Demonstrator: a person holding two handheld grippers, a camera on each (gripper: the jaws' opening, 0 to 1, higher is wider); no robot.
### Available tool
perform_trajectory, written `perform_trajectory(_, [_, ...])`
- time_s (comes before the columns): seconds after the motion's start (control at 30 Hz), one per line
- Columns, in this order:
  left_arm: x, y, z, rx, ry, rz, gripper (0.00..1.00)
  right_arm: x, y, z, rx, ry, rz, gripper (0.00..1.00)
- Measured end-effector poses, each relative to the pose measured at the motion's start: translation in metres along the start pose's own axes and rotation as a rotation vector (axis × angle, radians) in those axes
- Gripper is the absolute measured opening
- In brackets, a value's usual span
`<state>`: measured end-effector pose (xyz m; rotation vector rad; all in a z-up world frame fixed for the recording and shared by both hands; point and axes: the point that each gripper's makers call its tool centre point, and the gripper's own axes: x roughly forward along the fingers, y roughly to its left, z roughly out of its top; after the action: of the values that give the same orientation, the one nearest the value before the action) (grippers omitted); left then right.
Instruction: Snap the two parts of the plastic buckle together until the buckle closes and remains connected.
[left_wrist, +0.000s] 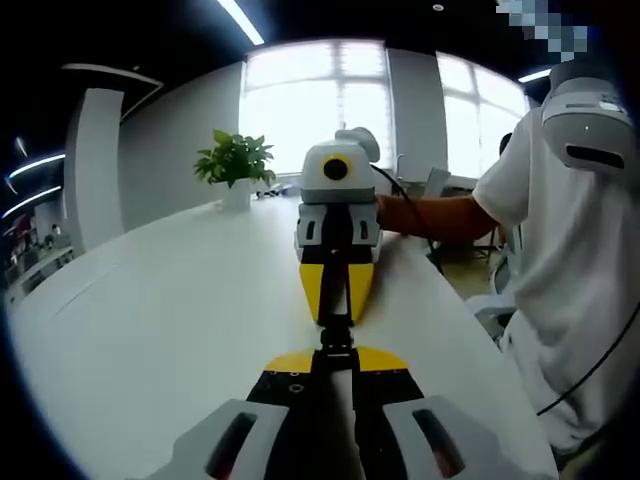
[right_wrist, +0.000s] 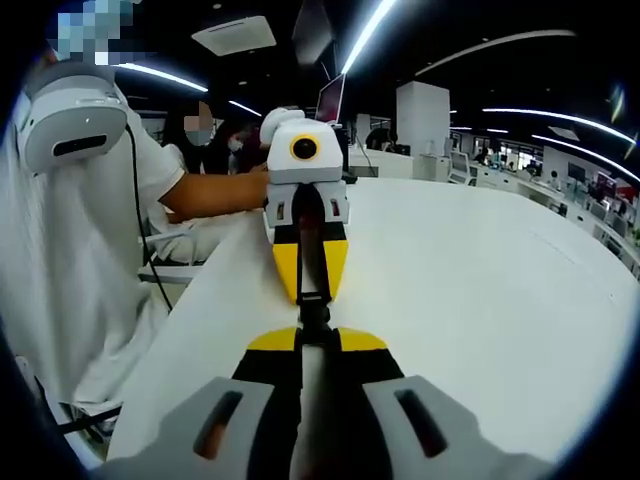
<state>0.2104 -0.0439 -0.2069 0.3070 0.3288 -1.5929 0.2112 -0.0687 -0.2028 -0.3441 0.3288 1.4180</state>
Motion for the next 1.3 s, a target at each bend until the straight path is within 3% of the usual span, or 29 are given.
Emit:
perform_trajectory(0.6, [0.0070,-0.0006,0.0038,-0.009,0.007,-0.013,0.09,0.0042,0.0010,0.0023,0.002,0.015,0.029,0.10])
perform_trajectory(1.3, [0.0050,-0.0011,0.0025,-0.022,0.004,0.000,0.11,0.0051,0.0005,0.0024,0.008,0.001,0.007,0.11])
